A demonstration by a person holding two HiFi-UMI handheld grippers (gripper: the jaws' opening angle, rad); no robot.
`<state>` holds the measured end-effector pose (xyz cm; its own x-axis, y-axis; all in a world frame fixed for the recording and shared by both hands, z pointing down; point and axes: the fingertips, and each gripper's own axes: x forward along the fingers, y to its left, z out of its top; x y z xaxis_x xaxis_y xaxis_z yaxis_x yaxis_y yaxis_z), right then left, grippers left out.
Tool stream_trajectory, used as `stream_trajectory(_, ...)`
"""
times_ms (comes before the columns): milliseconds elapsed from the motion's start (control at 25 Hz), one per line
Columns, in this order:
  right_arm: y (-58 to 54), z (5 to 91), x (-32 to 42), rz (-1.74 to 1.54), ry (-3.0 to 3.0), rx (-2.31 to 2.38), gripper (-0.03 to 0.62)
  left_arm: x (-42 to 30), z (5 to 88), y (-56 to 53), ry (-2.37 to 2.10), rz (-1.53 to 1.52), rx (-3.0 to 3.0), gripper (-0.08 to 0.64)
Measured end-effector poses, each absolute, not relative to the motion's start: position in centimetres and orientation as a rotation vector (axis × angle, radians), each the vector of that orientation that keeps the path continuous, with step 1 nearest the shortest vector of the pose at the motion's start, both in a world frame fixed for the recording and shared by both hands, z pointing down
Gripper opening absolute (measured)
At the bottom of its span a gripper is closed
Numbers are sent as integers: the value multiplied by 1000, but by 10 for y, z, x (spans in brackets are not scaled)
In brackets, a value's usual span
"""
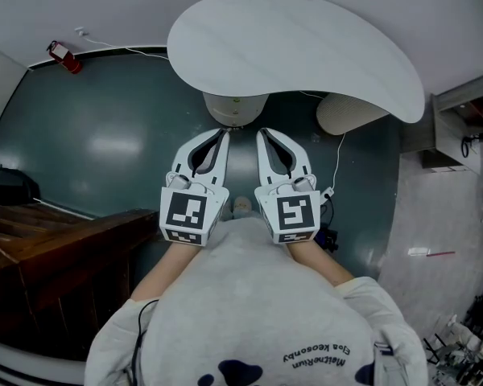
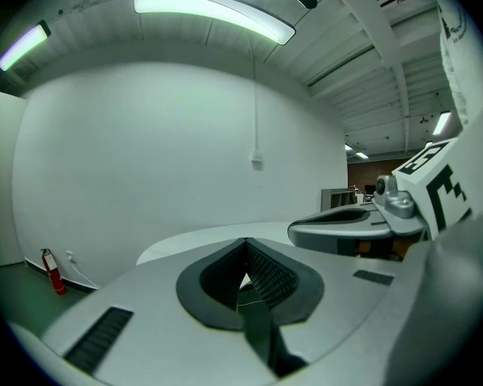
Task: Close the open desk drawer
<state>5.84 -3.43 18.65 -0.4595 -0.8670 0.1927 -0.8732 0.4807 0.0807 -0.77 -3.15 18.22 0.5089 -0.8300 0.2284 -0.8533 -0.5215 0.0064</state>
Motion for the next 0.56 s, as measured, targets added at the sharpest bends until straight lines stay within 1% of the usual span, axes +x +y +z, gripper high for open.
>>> stream_trajectory(560, -35, 197, 53, 59, -2511, 1511, 15, -10, 194, -32, -1454, 299, 2615, 9)
